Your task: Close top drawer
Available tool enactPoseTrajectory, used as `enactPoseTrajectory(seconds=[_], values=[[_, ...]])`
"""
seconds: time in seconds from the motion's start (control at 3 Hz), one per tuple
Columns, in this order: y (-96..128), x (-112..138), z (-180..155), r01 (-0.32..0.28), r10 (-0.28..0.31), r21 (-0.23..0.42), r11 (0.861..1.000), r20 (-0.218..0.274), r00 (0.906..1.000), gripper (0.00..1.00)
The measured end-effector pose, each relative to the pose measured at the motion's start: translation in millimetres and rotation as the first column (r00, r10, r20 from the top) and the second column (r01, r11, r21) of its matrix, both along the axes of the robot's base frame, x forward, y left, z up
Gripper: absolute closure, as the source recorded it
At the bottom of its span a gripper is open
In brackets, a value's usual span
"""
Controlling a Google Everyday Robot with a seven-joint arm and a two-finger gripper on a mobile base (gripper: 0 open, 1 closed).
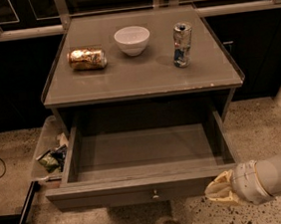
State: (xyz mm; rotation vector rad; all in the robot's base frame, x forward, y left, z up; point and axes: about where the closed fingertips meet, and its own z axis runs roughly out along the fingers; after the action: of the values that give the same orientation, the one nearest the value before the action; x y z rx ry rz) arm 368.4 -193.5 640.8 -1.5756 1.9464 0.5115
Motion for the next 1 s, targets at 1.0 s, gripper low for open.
enactPoseTrajectory(seconds=[1.0], values=[[4.9, 23.8, 7.3, -0.022, 0.021, 0.015, 1.0, 0.048, 0.9986, 0.16]])
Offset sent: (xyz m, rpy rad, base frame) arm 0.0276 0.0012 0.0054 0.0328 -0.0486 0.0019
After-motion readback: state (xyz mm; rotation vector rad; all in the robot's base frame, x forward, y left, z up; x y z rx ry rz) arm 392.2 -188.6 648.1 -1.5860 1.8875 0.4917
